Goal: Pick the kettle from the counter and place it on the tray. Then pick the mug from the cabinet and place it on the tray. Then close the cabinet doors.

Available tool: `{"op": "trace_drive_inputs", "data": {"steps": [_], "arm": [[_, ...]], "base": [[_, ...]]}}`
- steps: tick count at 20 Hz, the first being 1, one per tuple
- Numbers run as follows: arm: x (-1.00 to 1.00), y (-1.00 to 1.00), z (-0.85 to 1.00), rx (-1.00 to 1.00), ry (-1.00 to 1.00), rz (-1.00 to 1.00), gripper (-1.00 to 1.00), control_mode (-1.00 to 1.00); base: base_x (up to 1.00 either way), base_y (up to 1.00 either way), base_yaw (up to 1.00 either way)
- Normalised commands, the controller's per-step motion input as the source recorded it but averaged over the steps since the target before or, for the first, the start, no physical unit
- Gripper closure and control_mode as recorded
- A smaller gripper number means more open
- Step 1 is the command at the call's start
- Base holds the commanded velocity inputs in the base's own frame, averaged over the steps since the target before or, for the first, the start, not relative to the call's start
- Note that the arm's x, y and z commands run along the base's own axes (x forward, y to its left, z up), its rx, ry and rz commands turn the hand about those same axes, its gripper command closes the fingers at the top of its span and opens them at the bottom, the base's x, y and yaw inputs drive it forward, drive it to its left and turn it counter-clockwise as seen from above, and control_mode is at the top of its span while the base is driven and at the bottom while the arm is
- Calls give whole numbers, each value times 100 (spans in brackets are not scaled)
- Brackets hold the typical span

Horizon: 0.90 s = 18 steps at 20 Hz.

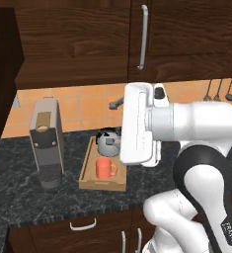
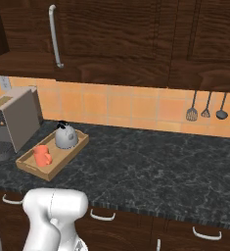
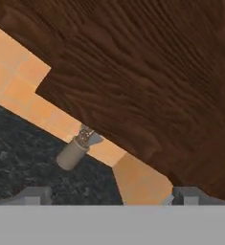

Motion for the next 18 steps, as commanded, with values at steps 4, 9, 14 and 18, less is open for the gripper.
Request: {"op": "trace_drive_inputs", "data": {"steps": [4,9,14,18], "arm": [[-50,59,16,-4,-42,27,-100,-100],[-66,46,27,-6,-27,19,-100,-100],[-63,59,33,-9,-11,7,-100,-100],[-77,53,23,-10,-13,1,-100,-100]], "base": [[0,0,0],[0,0,0],[0,0,0],[0,0,0]]}}
